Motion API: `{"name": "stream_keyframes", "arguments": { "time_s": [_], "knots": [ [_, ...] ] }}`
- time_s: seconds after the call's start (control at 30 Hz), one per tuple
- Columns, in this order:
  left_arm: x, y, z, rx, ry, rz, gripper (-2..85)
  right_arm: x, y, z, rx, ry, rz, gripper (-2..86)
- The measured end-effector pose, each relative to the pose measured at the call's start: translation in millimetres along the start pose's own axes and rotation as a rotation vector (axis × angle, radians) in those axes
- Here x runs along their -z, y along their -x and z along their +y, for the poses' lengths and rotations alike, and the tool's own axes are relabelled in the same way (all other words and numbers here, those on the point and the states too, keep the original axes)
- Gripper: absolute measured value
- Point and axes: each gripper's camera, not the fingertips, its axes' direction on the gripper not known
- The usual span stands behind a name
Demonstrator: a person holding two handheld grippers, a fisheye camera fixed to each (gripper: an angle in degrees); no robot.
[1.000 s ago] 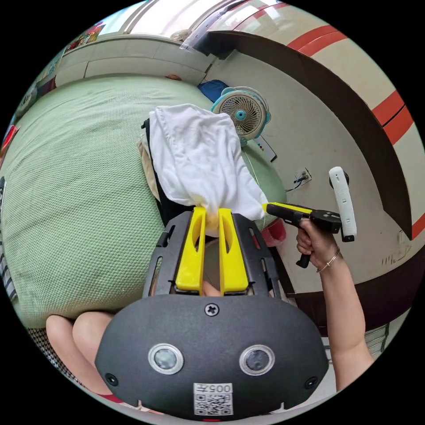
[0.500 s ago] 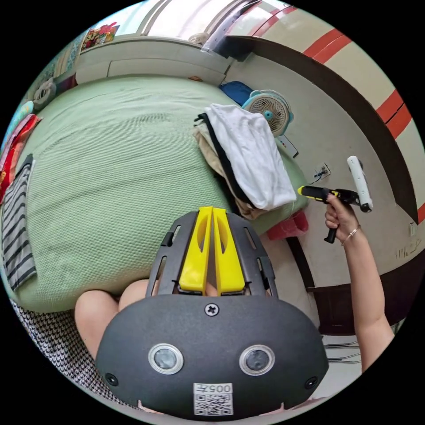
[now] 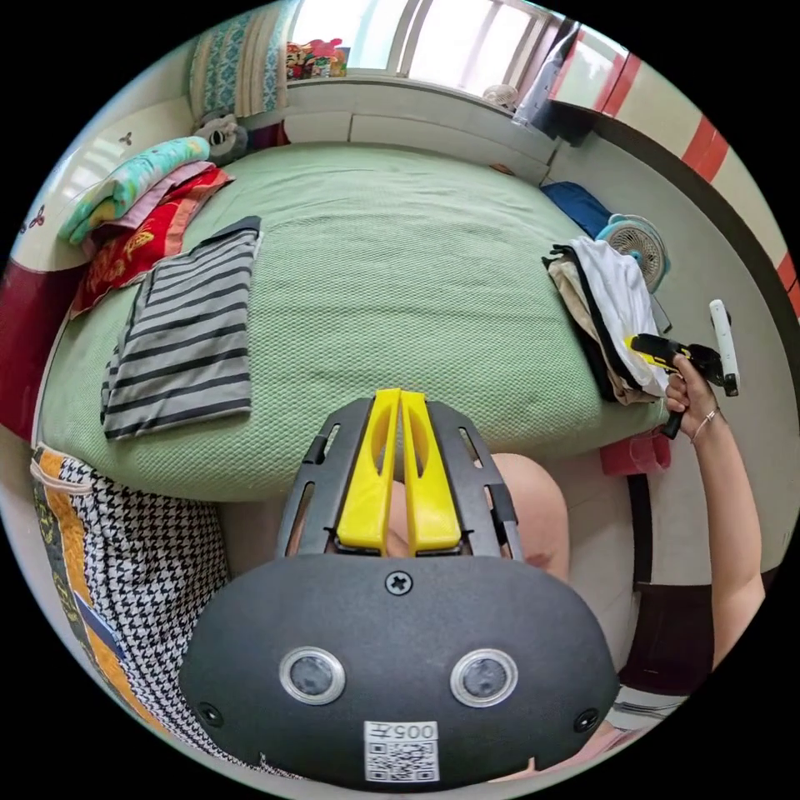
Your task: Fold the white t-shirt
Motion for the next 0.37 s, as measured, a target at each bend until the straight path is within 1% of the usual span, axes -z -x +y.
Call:
{"name": "stream_keyframes", "arguments": {
  "time_s": [0.07, 0.13, 0.23, 0.37],
  "knots": [
    [3, 20, 2, 0.033, -0.003, -0.012, -0.6, 4, 10, 3, 0.013, 0.011, 0.02, 6.4],
    [5, 39, 1, 0.068, -0.008, -0.014, -0.6, 16, 31, 13, 0.058, -0.024, 0.021, 6.8],
    [4, 61, -10, 0.111, -0.017, -0.013, -0.7, 30, 71, 26, 0.147, -0.09, -0.086, 7.0],
    [2, 72, -49, 0.109, -0.051, -0.033, -0.7, 26, 139, 33, 0.244, -0.112, -0.196, 6.8]
  ]
}}
